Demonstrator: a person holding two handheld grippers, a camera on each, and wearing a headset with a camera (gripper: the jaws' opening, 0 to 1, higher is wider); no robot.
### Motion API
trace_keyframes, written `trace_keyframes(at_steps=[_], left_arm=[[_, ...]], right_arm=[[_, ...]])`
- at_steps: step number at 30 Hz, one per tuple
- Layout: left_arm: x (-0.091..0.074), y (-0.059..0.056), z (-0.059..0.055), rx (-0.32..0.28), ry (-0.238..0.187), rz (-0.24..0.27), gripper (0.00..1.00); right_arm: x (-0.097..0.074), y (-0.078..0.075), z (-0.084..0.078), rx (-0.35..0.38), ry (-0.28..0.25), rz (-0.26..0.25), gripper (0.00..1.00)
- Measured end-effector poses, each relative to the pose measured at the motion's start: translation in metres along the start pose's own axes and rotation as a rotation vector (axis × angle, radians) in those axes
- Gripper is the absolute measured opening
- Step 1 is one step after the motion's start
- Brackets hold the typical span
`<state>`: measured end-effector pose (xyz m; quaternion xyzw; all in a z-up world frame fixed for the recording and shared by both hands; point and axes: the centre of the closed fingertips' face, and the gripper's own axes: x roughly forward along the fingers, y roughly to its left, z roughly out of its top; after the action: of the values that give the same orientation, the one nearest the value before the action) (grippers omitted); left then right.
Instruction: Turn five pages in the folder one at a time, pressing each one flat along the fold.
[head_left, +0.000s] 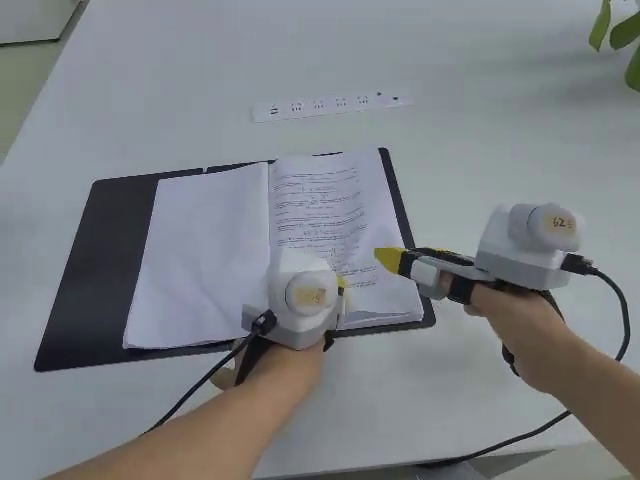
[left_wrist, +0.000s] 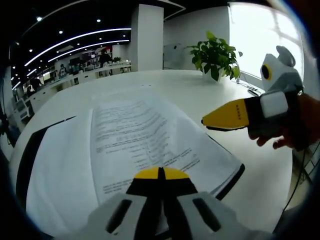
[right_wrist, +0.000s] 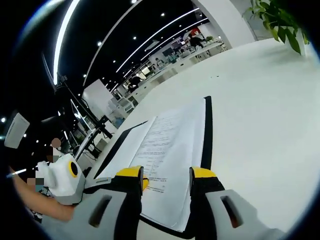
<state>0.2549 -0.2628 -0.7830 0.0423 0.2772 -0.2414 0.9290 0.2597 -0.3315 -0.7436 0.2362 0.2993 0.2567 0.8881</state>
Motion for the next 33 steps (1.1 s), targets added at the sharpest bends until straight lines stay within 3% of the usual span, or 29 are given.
trace_keyframes(at_steps=[9,16,20,22,27,33], left_arm=[[-0.001,0.000,0.000,-0.004,0.002,0.003,0.00],[-0.001,0.000,0.000,-0.007,0.004,0.005,0.00],[-0.001,0.000,0.000,-0.009,0.006,0.003,0.00],[-0.001,0.000,0.000,-0.008,0.007,0.004,0.00],[-0.001,-0.001,0.000,-0.005,0.013,0.001,0.00],[-0.001,-0.001,0.001,-0.030,0.018,-0.001,0.00]], right_arm=[[0.010,-0.005,-0.001,0.031,0.007,-0.006,0.34],[0.014,-0.005,-0.001,0.050,0.009,-0.004,0.26],[0.012,-0.016,-0.001,0.096,0.011,-0.033,0.10],[0.010,-0.018,-0.003,0.155,0.014,-0.030,0.02],[0.007,-0.016,-0.006,0.300,0.013,0.004,0.00],[0.006,-0.016,-0.007,0.339,0.028,-0.023,0.00]])
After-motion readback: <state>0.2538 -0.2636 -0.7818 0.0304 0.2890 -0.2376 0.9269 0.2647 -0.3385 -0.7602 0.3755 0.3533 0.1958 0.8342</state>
